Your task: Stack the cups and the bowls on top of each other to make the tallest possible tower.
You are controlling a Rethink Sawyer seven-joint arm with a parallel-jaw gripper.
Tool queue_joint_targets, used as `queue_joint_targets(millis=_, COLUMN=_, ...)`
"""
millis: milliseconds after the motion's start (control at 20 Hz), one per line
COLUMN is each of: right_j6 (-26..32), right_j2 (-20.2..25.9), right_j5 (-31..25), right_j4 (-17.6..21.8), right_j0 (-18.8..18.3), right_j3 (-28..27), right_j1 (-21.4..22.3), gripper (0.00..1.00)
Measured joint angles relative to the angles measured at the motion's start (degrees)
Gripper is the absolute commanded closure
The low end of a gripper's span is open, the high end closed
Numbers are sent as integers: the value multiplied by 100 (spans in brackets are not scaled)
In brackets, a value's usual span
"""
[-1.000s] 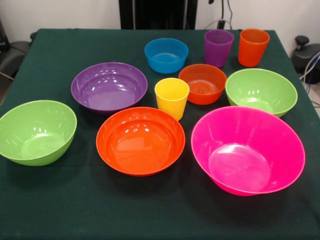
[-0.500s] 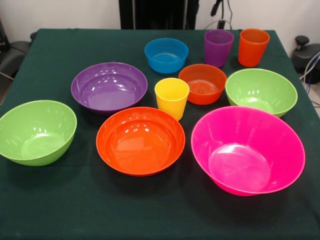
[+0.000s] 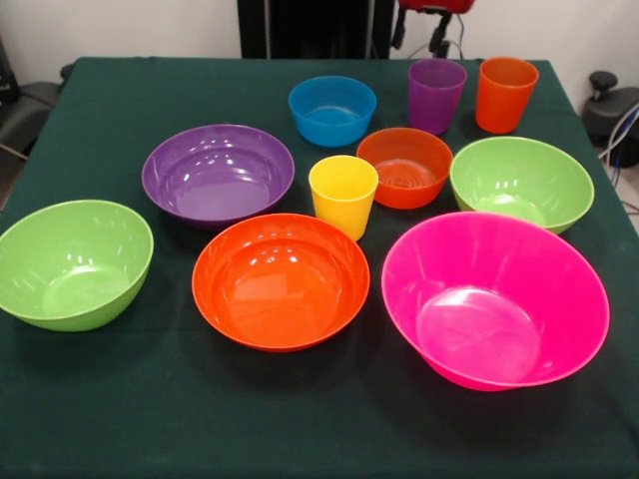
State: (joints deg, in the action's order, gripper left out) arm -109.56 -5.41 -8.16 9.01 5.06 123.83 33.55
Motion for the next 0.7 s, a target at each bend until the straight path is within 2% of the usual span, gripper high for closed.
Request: queue_joint_targets(millis=700, right_j6=0, right_j2=282, right_j5=-597, right_j4=-267, right_j0=-80, right_j3=-681, right_j1=-114, gripper=0)
